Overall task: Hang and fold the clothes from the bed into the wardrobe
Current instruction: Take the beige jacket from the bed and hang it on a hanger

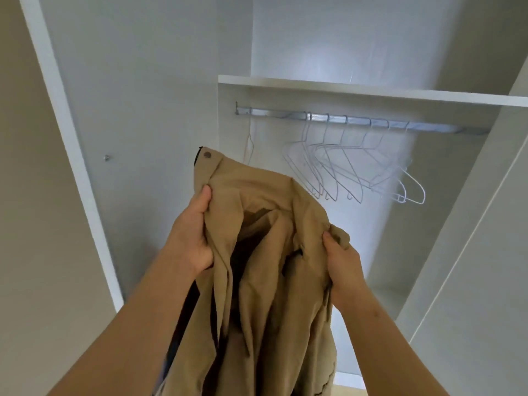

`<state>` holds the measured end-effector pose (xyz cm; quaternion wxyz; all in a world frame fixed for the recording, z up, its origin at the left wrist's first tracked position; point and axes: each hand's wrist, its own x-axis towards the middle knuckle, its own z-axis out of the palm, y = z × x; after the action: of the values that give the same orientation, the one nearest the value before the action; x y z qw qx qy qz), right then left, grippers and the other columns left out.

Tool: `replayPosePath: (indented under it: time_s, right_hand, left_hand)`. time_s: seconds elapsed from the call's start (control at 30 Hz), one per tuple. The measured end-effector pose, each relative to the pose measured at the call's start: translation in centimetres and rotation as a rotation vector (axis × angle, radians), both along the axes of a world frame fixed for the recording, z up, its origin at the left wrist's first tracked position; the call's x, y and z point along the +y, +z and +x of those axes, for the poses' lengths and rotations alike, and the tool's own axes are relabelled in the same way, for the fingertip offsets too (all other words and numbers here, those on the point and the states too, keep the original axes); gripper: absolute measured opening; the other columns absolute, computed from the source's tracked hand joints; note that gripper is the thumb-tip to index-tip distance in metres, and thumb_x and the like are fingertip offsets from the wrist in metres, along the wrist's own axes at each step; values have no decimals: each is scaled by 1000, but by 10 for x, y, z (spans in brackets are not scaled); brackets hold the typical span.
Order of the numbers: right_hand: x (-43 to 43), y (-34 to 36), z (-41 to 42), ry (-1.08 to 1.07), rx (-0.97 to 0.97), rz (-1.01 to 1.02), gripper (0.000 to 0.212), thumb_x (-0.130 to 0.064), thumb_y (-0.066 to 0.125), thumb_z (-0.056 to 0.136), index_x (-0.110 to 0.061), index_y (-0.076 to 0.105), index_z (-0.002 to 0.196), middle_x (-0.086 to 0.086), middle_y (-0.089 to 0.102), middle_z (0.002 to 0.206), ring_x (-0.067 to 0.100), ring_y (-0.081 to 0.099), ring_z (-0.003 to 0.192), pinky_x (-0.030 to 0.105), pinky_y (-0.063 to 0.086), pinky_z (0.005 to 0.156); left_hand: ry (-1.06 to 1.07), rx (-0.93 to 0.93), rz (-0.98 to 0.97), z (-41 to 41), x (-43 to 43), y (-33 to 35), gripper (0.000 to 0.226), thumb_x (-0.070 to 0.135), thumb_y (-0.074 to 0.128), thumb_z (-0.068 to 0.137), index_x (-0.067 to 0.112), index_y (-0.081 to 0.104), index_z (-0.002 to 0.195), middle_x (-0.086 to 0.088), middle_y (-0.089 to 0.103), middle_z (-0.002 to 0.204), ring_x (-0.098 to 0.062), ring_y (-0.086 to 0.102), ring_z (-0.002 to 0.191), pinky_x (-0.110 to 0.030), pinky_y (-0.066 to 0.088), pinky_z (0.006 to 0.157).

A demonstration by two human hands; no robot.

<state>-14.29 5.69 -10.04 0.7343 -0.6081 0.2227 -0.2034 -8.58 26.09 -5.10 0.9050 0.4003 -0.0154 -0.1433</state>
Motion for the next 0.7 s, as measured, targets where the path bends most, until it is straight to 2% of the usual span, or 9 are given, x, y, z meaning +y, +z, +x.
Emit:
replayPosePath:
  time_s: [0.13,0.23,0.3,0.33,0.37,0.4,0.47,0.5,0.7]
  right_hand:
    - [0,-14,43,19,16,-27,28,-24,50,95,-19,59,121,-8,62,100,10,58,88,25,46,81]
    - [-5,-20,80,76,28,-74,11,-21,51,94,-22,62,94,-7,62,90,11,60,85,23,47,73]
    - [-12,-23,110,125,53,-143,18,-15,52,92,-20,60,77,4,63,86,18,61,87,33,50,75]
    - [-14,-24,124,159,73,-178,19,-10,51,90,-16,60,75,11,63,91,23,61,87,40,51,80]
    - [-16,-25,140,207,88,-208,16,-6,50,88,-11,62,78,15,62,96,25,60,86,43,50,81]
    - [-18,-25,157,263,93,-238,16,-3,49,86,-10,63,83,13,62,98,24,59,85,43,51,76]
    - [-23,-23,191,372,92,-273,25,-2,48,84,-20,66,86,0,64,95,12,57,83,27,46,61]
    - [-26,-21,209,420,96,-272,26,-3,49,85,-22,66,86,-3,64,93,10,57,82,22,43,60]
    - [-41,-4,300,532,68,-223,19,-5,49,89,-17,64,87,5,64,91,15,59,72,20,49,58]
  left_hand:
    - [56,-85,-41,31,-6,15,42,40,47,94,13,56,125,-9,71,106,-21,70,91,-30,58,61]
    - [135,-137,-83,55,-15,20,34,39,47,94,17,66,111,-7,72,102,-20,70,92,-33,58,66]
    - [190,-193,-137,73,-23,22,36,36,45,95,22,77,84,-4,74,94,-18,71,87,-33,58,65]
    - [224,-203,-164,81,-26,23,36,34,47,95,24,77,79,-4,74,93,-17,71,86,-34,59,65]
    - [277,-203,-185,92,-30,25,29,33,49,94,25,75,84,-4,74,94,-18,71,86,-35,59,65]
    - [332,-197,-194,101,-33,26,21,32,51,93,25,71,94,-4,74,96,-18,71,88,-35,59,67]
    - [433,-199,-179,122,-40,26,20,30,53,93,24,63,109,-2,73,97,-17,70,89,-34,59,70]
    - [488,-203,-157,134,-45,27,21,29,52,93,24,62,111,-1,73,97,-15,70,88,-32,59,70]
    - [750,-231,50,185,-78,39,14,27,49,96,27,63,92,2,68,92,-15,66,91,-34,55,80]
